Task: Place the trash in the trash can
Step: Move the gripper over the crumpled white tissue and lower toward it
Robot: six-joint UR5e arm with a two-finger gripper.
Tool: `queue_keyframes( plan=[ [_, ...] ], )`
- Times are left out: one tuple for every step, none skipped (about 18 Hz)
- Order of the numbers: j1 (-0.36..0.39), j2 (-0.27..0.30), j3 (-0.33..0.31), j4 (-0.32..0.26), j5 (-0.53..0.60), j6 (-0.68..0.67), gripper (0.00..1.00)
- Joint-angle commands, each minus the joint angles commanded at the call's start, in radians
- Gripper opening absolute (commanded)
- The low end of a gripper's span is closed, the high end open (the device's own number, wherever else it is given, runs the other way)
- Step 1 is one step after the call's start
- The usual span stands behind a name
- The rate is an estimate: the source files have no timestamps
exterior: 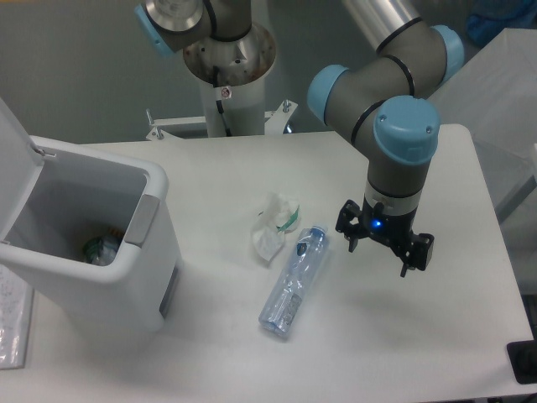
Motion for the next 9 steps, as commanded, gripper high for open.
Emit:
queue_keyframes(
  plan=[
    [-0.002,0.0,-0.002,0.0,0.0,0.0,1.0],
    [-0.002,0.0,-0.002,0.0,-0.002,0.0,1.0],
    [-0.003,0.0,-0.002,0.0,-0.008,-0.003,1.0],
    [-0.003,0.0,-0.003,0.002,-0.011,-0.005,1.0],
    [-0.005,0.0,-0.012,0.005,-0.011,-0.003,1.0],
    [-0.006,0.002,-0.029,0.008,-0.012,0.0,1.0],
    [-0.008,0.002,-0.044,0.02,-0.014,-0.002,1.0],
    [-0.014,0.002,-0.06,0.049,-0.026,-0.008,1.0],
    [-0.02,0.002,-0.072,0.078,-0.04,-0.012,1.0]
  ],
)
